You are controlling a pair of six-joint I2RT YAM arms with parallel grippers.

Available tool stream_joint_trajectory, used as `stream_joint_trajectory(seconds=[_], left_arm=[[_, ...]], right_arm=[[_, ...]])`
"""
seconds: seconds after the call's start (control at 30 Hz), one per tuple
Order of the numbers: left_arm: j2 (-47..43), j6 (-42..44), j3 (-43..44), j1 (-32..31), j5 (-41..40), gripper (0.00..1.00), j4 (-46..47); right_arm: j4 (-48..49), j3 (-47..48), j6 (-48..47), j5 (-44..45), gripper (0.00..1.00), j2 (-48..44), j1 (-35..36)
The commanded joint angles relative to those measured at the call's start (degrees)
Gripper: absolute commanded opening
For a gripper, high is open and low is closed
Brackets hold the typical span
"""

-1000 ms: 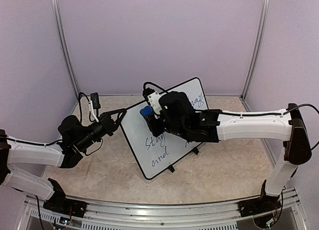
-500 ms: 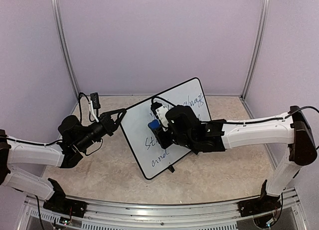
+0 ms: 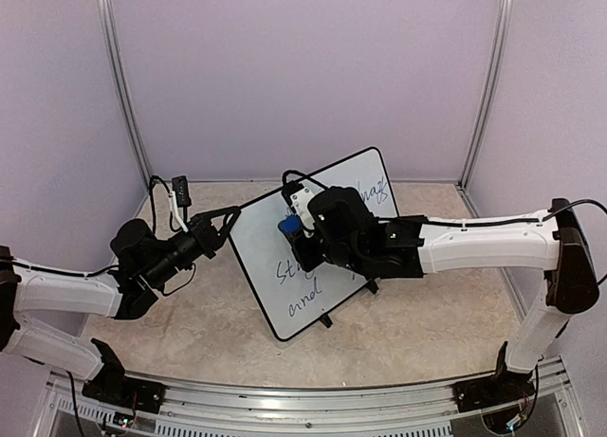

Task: Erase the whiteboard
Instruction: Erase the whiteboard at the center of the board.

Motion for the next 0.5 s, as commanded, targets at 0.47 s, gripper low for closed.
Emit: stream_joint_trajectory(seconds=[0.47], left_arm=[[-0.08,1.87,0.08,-1.47,6.81,0.0,2.71]], right_arm=[[-0.6,-4.56,2.96,-0.42,0.23,0.5,-0.4]])
